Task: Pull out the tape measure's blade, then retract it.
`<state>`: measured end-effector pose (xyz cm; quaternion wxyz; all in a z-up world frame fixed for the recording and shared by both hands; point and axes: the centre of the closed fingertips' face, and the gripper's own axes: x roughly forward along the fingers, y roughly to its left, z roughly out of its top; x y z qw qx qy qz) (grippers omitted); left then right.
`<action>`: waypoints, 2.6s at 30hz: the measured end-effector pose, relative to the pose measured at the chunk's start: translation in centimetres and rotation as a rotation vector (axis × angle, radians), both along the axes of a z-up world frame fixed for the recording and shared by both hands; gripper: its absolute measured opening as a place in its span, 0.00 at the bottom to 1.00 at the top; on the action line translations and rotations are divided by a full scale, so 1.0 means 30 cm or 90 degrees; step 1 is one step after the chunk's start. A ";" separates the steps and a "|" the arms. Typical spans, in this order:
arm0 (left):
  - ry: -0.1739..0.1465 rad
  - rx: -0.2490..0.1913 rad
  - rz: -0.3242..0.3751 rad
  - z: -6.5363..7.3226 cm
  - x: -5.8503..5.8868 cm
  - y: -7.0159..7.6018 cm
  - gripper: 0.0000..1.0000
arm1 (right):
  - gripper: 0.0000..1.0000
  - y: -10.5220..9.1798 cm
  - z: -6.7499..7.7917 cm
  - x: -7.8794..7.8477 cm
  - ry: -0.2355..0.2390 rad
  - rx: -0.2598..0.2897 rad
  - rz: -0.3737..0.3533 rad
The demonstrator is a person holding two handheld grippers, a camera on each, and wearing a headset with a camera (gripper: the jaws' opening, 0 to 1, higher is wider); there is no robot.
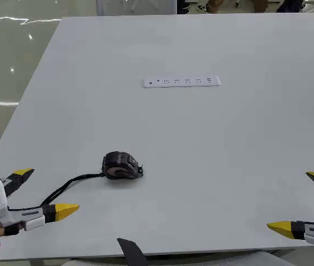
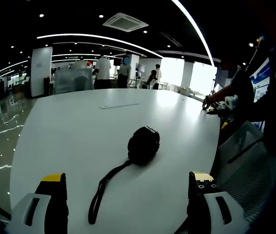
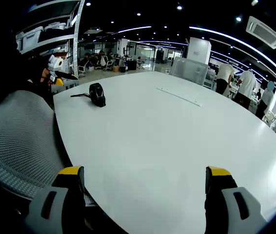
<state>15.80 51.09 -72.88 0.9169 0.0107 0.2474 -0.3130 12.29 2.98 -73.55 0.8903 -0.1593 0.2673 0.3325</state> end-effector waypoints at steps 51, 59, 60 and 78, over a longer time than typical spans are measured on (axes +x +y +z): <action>0.044 0.149 -0.259 0.025 0.133 -0.186 1.00 | 1.00 0.235 0.039 0.169 0.032 -0.027 0.148; 0.060 0.217 -0.373 0.002 0.159 -0.257 0.96 | 1.00 0.307 0.030 0.203 0.030 -0.038 0.195; 0.064 0.228 -0.388 -0.003 0.166 -0.262 0.96 | 1.00 0.318 0.028 0.210 0.032 -0.038 0.200; 0.085 0.368 -0.553 -0.091 0.224 -0.357 0.82 | 0.96 0.564 -0.014 0.279 0.026 -0.027 0.342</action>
